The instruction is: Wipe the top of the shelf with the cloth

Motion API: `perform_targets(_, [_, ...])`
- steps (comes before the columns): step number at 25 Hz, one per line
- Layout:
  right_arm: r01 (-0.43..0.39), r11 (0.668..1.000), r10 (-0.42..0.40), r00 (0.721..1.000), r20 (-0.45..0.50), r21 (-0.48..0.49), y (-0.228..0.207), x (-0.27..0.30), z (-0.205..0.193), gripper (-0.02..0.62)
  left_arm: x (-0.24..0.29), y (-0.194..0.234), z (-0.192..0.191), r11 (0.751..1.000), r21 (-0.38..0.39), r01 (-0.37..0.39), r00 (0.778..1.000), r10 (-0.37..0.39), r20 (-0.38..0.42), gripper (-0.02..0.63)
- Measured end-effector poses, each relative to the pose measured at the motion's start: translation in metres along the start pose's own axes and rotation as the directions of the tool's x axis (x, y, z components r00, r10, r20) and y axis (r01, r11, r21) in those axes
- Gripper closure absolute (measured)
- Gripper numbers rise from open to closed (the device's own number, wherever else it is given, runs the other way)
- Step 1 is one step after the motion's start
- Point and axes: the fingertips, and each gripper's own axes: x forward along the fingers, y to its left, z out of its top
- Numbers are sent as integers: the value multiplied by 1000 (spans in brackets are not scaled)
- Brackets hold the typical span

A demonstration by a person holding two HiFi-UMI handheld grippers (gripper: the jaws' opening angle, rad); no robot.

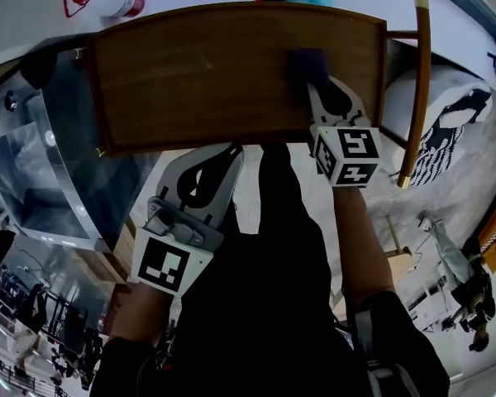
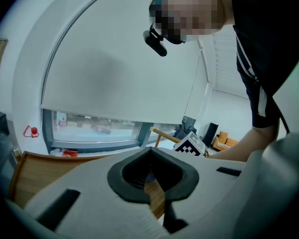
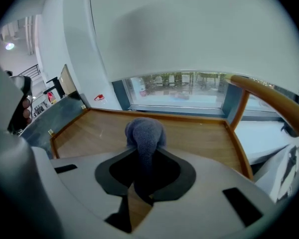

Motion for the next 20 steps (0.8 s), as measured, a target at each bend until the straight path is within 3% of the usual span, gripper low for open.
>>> perform_targets(6, [-155,986,152,987,-43,-58,105,28,8,529,-52,40,-10,996,-34,-86,996,87,21,586])
perform_targets(12, [-317,937,310,948,-66,-145,213,51,7,529,-105,74,-22,981,-75,-180,983,183,36,586])
perform_targets(20, [-440,877,421,897,-131,-194,317,70,-6,529,-165,109,-42,956,-130,-263,961,272,55,586])
